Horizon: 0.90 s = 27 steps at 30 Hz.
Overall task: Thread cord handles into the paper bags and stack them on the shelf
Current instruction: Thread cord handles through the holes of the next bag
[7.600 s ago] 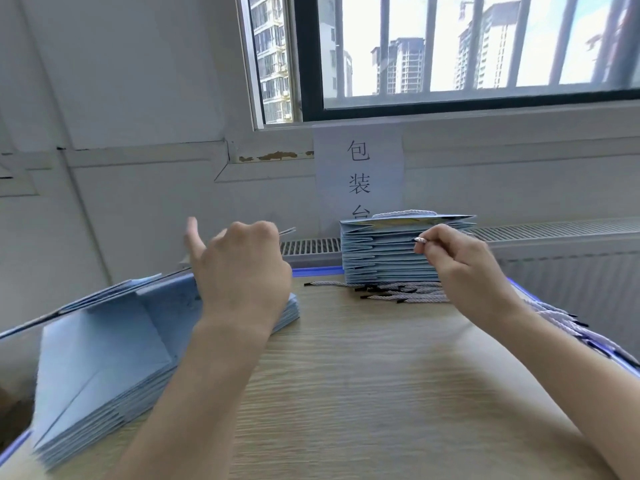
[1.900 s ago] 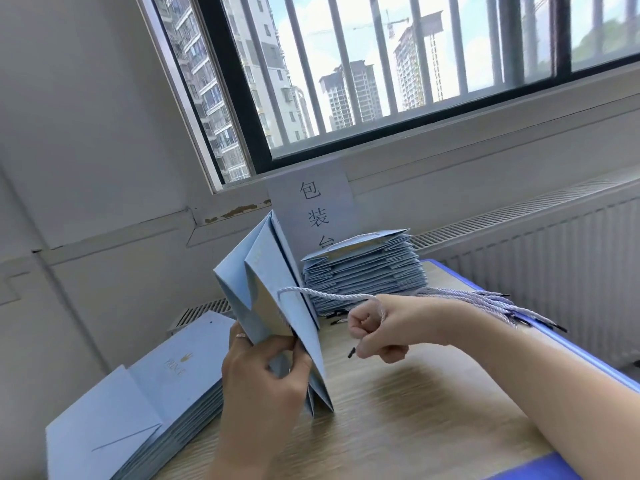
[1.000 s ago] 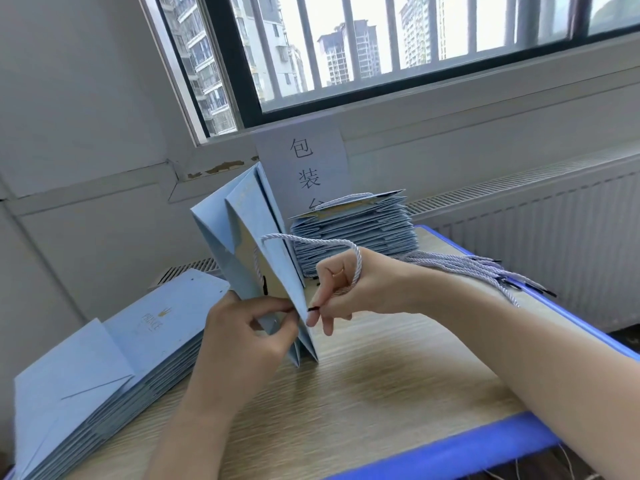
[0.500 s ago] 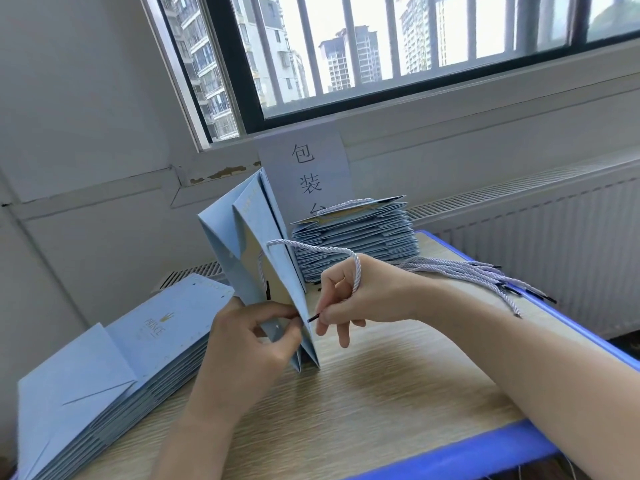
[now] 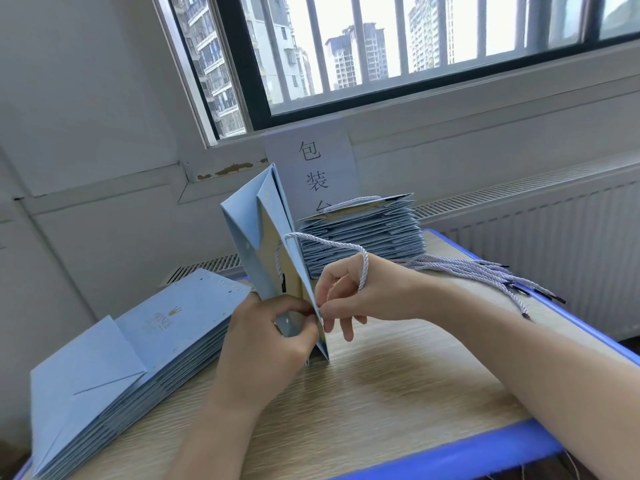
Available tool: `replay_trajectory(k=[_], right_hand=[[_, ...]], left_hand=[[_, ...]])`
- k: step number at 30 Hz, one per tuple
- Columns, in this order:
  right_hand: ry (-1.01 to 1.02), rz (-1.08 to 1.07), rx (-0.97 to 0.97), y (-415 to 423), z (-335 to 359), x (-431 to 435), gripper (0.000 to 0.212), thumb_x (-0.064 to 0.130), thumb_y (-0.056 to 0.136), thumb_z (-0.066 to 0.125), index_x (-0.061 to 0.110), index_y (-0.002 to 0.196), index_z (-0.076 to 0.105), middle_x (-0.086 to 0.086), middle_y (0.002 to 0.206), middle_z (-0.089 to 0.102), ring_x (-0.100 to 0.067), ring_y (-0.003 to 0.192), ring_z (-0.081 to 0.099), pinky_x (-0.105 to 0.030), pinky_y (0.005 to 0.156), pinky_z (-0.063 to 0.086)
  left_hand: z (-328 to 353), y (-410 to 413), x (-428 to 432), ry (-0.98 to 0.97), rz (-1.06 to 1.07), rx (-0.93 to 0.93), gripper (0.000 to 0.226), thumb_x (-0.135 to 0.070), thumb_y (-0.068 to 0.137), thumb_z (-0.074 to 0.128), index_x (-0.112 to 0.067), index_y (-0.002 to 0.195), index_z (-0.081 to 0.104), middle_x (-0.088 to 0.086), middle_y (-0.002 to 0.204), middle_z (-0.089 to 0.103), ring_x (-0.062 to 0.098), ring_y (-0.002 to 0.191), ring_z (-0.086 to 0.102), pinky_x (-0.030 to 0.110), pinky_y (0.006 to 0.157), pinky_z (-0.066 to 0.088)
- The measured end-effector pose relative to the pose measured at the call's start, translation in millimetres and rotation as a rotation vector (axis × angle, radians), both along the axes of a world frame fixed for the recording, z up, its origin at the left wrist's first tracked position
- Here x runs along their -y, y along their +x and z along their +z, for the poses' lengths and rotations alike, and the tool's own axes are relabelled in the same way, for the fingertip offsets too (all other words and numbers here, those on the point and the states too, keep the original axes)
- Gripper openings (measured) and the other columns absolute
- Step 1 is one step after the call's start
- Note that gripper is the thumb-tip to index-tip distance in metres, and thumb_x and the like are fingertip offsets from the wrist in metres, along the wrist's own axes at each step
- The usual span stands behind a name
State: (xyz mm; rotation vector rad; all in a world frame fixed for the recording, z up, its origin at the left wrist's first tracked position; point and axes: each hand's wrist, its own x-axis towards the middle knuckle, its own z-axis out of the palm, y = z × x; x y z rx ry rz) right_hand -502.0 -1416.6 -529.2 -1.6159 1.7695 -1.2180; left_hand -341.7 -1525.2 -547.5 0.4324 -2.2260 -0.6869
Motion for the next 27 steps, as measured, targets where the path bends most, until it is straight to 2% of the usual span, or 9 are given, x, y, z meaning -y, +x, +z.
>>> replay_trajectory(k=[5, 8, 10, 14, 17, 19, 22, 24, 27], right_hand=[[0.03, -0.006, 0.016, -1.9, -1.6, 0.1, 0.018, 0.007, 0.091, 0.067, 0.006, 0.104, 0.055, -0.003, 0.078, 0.073, -0.023, 0.064, 0.068, -0.026, 0.055, 0.045], [0.169, 0.011, 0.016, -5.1, -5.3, -0.9, 0.036, 0.01, 0.082, 0.078, 0.016, 0.109, 0.056, -0.006, 0.09, 0.074, -0.021, 0.072, 0.069, -0.042, 0.071, 0.055], [0.221, 0.025, 0.019, -6.7, -8.5, -0.3, 0.044, 0.012, 0.076, 0.084, 0.02, 0.109, 0.056, -0.006, 0.096, 0.075, -0.019, 0.076, 0.069, -0.047, 0.08, 0.057], [0.201, -0.013, -0.045, -5.1, -10.8, 2.0, 0.051, 0.022, 0.068, 0.09, 0.025, 0.104, 0.055, 0.005, 0.085, 0.071, -0.018, 0.075, 0.067, -0.038, 0.071, 0.057], [0.185, -0.023, -0.137, -4.8, -12.4, 4.0, 0.054, 0.036, 0.062, 0.091, 0.028, 0.103, 0.056, 0.008, 0.084, 0.068, -0.021, 0.076, 0.067, -0.043, 0.069, 0.057], [0.176, -0.023, -0.177, -5.8, -13.9, 5.1, 0.05, 0.042, 0.06, 0.089, 0.031, 0.097, 0.058, 0.007, 0.085, 0.068, -0.023, 0.079, 0.068, -0.043, 0.07, 0.057], [0.154, -0.032, -0.243, -6.4, -15.3, 6.5, 0.04, 0.045, 0.061, 0.086, 0.03, 0.084, 0.058, 0.01, 0.08, 0.064, -0.016, 0.071, 0.062, -0.038, 0.066, 0.053], [0.127, -0.034, -0.277, -7.1, -16.8, 7.8, 0.036, 0.04, 0.067, 0.086, 0.024, 0.077, 0.056, 0.01, 0.074, 0.058, -0.01, 0.065, 0.052, -0.037, 0.061, 0.046], [0.118, -0.047, -0.313, -7.9, -16.9, 7.0, 0.036, 0.035, 0.076, 0.084, 0.021, 0.071, 0.051, 0.006, 0.069, 0.053, -0.01, 0.061, 0.045, -0.031, 0.058, 0.039]], left_hand=[[-1.6, -3.8, -5.2, -0.001, 0.042, 0.042, 0.014, -0.029, 0.072, 0.073, -0.043, 0.071, 0.072, -0.009, 0.082, 0.066, 0.007, 0.078, 0.061, 0.032, 0.067, 0.053], [0.2, -3.9, -7.8, -0.034, 0.042, 0.067, 0.01, -0.044, 0.066, 0.065, -0.045, 0.074, 0.071, -0.007, 0.083, 0.066, 0.01, 0.08, 0.062, 0.034, 0.068, 0.054], [-0.3, -3.7, -7.4, -0.063, 0.038, 0.091, 0.019, -0.05, 0.064, 0.056, -0.043, 0.072, 0.072, -0.006, 0.083, 0.065, 0.011, 0.084, 0.06, 0.033, 0.068, 0.053], [-2.0, -3.9, -8.0, -0.149, 0.061, 0.194, 0.014, -0.039, 0.065, 0.059, -0.042, 0.052, 0.064, -0.004, 0.075, 0.056, 0.017, 0.088, 0.051, 0.026, 0.059, 0.041], [-2.7, -4.3, -8.6, -0.175, 0.092, 0.203, 0.009, -0.024, 0.07, 0.074, -0.033, 0.067, 0.076, -0.011, 0.085, 0.052, 0.011, 0.1, 0.045, 0.025, 0.071, 0.045], [-2.0, -4.1, -9.5, -0.193, 0.089, 0.199, 0.011, -0.02, 0.072, 0.075, -0.029, 0.075, 0.079, -0.021, 0.084, 0.044, 0.007, 0.099, 0.041, 0.017, 0.071, 0.041], [-2.4, -4.2, -7.5, -0.194, 0.092, 0.188, 0.017, -0.023, 0.076, 0.073, -0.033, 0.089, 0.074, -0.015, 0.087, 0.045, 0.005, 0.088, 0.041, 0.003, 0.065, 0.034], [-3.3, -3.1, -6.4, -0.173, 0.078, 0.171, 0.017, -0.024, 0.078, 0.071, -0.034, 0.092, 0.072, -0.01, 0.089, 0.051, 0.004, 0.082, 0.044, 0.002, 0.064, 0.035], [-3.4, -2.7, -7.4, -0.177, 0.037, 0.14, 0.011, -0.023, 0.084, 0.065, -0.03, 0.083, 0.072, -0.004, 0.082, 0.058, 0.006, 0.078, 0.051, 0.006, 0.063, 0.036]])
